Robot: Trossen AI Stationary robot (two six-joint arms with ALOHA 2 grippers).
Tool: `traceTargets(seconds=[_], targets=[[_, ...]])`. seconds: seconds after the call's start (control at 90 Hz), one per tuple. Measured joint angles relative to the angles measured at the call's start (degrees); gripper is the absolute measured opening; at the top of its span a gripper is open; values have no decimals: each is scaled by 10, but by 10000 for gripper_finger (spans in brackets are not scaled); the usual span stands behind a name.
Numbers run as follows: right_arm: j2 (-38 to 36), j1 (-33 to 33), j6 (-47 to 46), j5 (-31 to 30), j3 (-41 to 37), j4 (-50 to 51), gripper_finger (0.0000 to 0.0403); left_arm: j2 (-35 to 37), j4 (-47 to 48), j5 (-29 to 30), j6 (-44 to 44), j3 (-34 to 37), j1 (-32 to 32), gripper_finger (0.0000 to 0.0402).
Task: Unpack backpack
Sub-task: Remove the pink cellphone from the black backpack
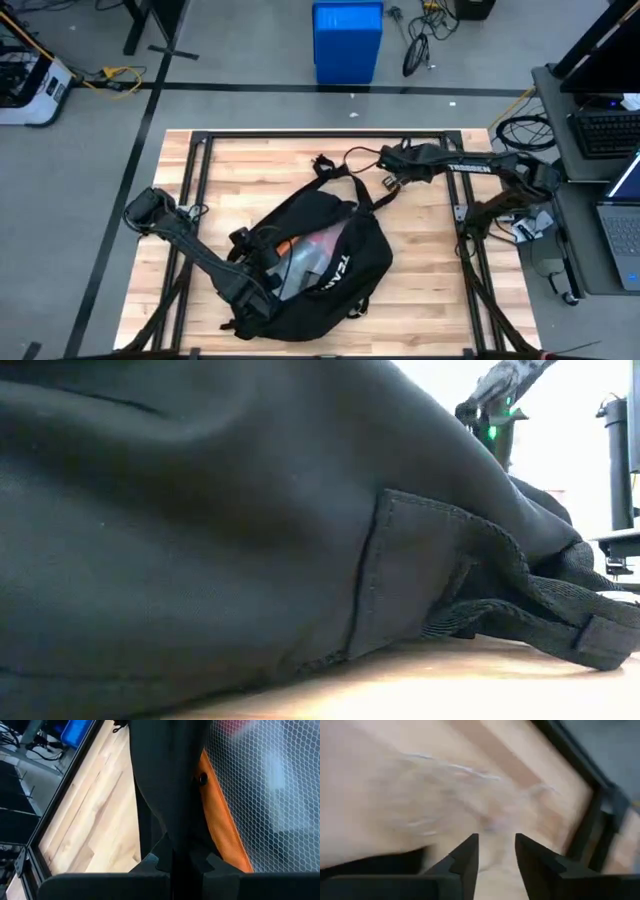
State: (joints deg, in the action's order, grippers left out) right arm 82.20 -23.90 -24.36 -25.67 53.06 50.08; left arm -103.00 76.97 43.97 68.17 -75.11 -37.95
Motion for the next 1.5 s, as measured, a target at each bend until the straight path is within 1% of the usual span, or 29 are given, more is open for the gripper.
traceTargets(seconds=[0.133, 0.244, 0.289, 0.422, 0.578, 0.689, 0.8, 0.9, 0.967, 1.044, 1.1, 1.244, 1.367, 1.5], targets=[[-46, 84, 4, 95, 32, -20, 130, 0, 0, 8, 0, 0, 0, 4], [-70, 172, 4, 158, 42, -82, 130, 0, -2, 22, 0, 0, 1, 4], [-74, 208, 5, 168, 44, -116, 130, 0, -6, 27, 0, 0, 3, 4], [-69, 308, 10, 171, 45, -222, 130, 0, -35, 37, -21, 0, 8, 4], [-28, 398, 65, 171, 45, -334, 130, 0, -69, 61, -46, 0, 18, 4], [15, 434, 108, 170, 45, -411, 130, 0, -71, 71, -57, 0, 25, 4], [60, 445, 144, 167, 45, -494, 130, 0, -72, 72, -72, 0, 30, 11], [99, 441, 174, 162, 47, -566, 130, 0, -79, 71, -91, 0, 31, 41], [125, 434, 180, 139, 65, -590, 130, 0, -80, 71, -90, 0, 31, 69], [160, 425, 191, 116, 100, -573, 130, 0, -98, 71, -90, 0, 31, 103], [190, 420, 195, 118, 129, -546, 130, 0, -109, 72, -90, 0, 31, 128], [270, 414, 195, 122, 226, -422, 119, 0, -124, 71, -88, 0, 31, 177], [316, 414, 190, 122, 308, -307, 90, 0, -144, 58, -90, 0, 31, 196], [335, 415, 176, 124, 359, -219, 48, 0, -181, 55, -121, 3, 30, 198]])
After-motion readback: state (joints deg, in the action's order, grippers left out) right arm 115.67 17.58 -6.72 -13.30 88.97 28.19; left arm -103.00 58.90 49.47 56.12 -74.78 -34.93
